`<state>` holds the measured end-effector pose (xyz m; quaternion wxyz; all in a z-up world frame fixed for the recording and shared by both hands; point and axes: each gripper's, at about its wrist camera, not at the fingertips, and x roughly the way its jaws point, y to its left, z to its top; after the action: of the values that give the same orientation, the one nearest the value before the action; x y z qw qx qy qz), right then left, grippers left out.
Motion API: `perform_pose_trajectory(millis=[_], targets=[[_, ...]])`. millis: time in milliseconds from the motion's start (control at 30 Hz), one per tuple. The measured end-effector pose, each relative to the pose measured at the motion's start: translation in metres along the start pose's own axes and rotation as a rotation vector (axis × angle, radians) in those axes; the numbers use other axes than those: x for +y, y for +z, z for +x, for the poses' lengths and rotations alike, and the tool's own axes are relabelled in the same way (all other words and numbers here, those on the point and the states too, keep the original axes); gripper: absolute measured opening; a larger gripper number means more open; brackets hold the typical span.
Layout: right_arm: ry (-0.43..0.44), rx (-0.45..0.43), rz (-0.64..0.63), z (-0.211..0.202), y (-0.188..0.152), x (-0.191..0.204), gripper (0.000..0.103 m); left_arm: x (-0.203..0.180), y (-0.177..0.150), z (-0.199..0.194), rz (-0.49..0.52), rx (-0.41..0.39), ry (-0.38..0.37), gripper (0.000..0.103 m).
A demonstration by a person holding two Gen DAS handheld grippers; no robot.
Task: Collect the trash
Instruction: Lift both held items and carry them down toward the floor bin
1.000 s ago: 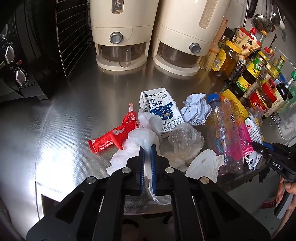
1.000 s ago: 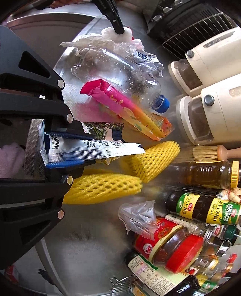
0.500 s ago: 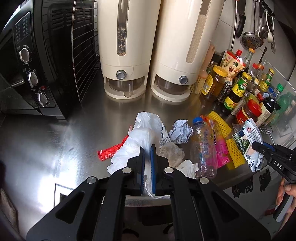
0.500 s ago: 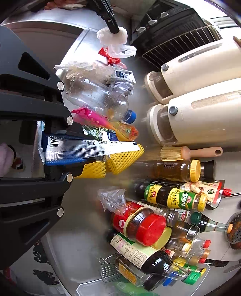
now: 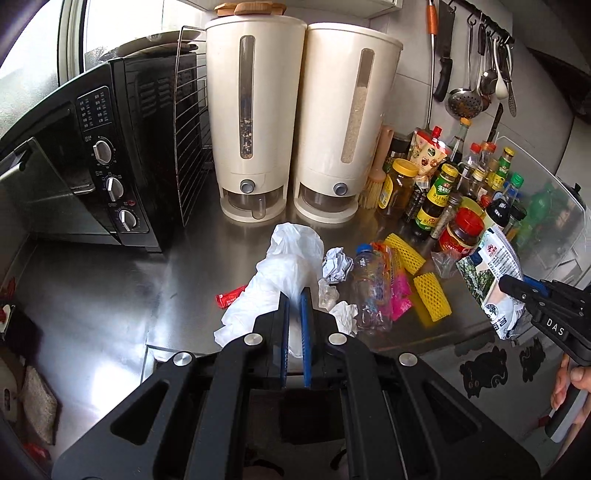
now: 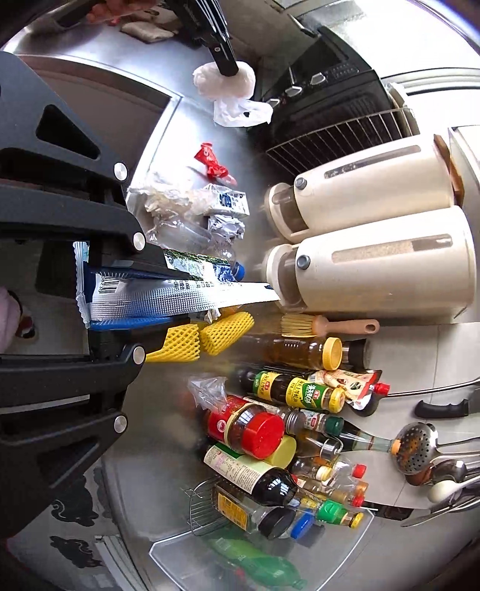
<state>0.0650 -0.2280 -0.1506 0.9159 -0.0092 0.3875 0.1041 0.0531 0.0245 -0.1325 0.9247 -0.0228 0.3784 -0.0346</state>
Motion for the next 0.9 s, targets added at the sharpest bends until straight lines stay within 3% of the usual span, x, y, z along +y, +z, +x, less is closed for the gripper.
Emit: perform_pose_trajectory(millis=[233,400,633,900], targets=[[0.014,-0.056,-0.026,-0.054,-0.026,0.016,0.018,-0.015,-0.028,-0.049,0.018,-0.048,-0.017,0.005],[0.051,-0.063,-0.031,-0.064,-0.064,0.021,0.019,-0.029,-0.068,-0.058,0.042,-0.062,-0.043,0.005],[0.090,-0.028,-0.032,-0.030,-0.140,0.026,0.019,-0.035,-0.141,-0.033,0.053,-0.058,-0.054,0.006],[0.103,0.034,-0.035,0.039,-0.220,0.037,0.018,-0.028,-0.226,0.034,0.027,0.022,-0.105,0.005]])
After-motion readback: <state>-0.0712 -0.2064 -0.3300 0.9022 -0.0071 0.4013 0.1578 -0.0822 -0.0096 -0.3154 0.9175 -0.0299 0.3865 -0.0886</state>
